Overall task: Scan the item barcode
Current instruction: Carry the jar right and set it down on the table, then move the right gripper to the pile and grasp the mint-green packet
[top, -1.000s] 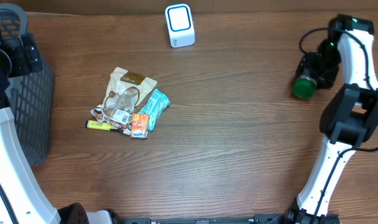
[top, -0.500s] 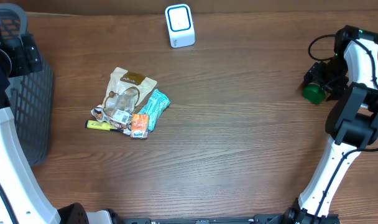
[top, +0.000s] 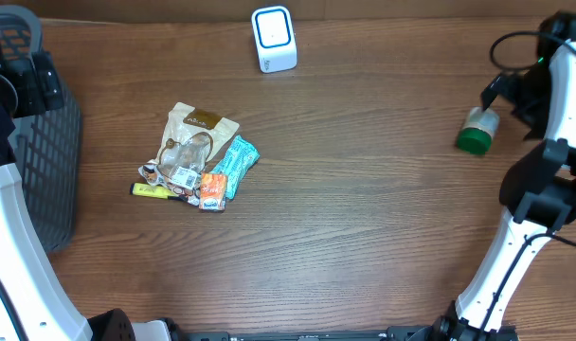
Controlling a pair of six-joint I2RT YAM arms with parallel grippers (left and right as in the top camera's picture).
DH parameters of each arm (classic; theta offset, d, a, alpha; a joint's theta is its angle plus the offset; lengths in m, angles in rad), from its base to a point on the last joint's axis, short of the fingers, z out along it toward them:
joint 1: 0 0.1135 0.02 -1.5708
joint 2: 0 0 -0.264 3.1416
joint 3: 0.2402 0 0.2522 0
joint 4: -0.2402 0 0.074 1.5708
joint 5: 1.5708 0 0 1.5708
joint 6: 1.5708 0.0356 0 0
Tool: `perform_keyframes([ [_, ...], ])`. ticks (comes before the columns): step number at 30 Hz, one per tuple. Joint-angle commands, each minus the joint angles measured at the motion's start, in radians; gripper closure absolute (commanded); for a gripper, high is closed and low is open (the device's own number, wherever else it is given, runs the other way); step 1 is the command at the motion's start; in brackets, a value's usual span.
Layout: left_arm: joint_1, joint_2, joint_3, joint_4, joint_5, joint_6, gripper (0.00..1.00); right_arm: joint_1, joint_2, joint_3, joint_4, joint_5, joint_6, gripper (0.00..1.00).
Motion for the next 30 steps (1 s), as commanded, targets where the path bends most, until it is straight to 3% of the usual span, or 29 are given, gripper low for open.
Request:
perform_keyframes([
  [1,0.005,0.011,0.005,0.003,-0.006,0.014,0.0,0.001,-0.111,0.1,-0.002,-0.08,-0.051,0.0],
  [11,0.005,0.011,0.005,0.003,-0.006,0.014,0.0,0.103,-0.167,0.101,0.077,-0.346,-0.2,0.01],
  [20,0.005,0.011,0.005,0.003,-0.006,0.014,0.0,0.349,-0.166,0.091,0.077,-0.488,-0.327,0.02],
  [27,0.005,0.011,0.005,0.003,-0.006,0.014,0.0,0.584,-0.161,0.073,0.089,-0.48,-0.331,0.0],
  [30,0.005,0.011,0.005,0.003,-0.006,0.014,0.0,0.673,-0.161,0.029,0.128,-0.48,-0.266,0.02],
])
